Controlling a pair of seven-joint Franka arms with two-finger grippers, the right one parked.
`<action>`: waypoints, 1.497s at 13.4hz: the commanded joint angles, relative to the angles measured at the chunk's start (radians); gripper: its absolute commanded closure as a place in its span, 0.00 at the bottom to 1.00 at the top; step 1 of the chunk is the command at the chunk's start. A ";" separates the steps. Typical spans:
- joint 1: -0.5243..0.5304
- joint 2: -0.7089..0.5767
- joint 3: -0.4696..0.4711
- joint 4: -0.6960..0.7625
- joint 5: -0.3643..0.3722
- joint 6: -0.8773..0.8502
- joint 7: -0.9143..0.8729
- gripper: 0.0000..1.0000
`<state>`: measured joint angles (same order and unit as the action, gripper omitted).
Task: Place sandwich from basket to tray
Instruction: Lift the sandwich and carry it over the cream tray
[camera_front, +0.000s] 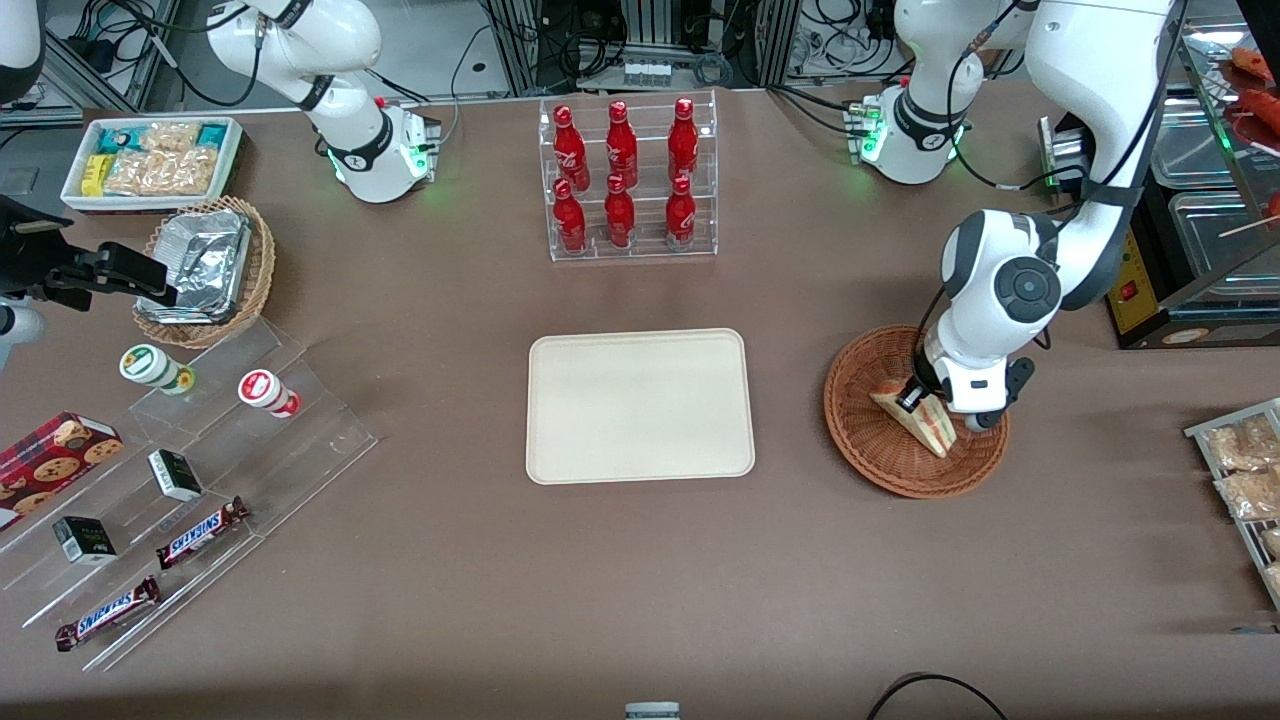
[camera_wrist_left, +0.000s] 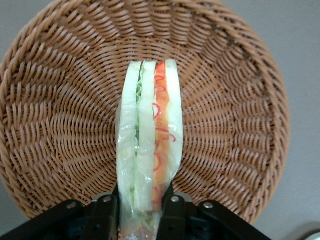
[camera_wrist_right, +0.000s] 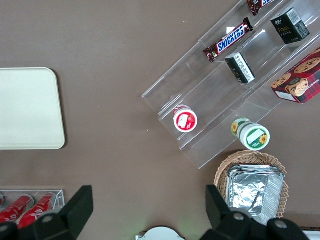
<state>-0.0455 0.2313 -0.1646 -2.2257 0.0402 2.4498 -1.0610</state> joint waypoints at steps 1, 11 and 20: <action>-0.007 -0.026 -0.013 0.070 0.020 -0.109 -0.011 1.00; -0.008 0.051 -0.245 0.342 0.015 -0.365 -0.020 1.00; -0.184 0.285 -0.317 0.578 0.162 -0.399 0.047 1.00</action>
<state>-0.1702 0.4184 -0.4852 -1.7680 0.1469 2.1002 -1.0230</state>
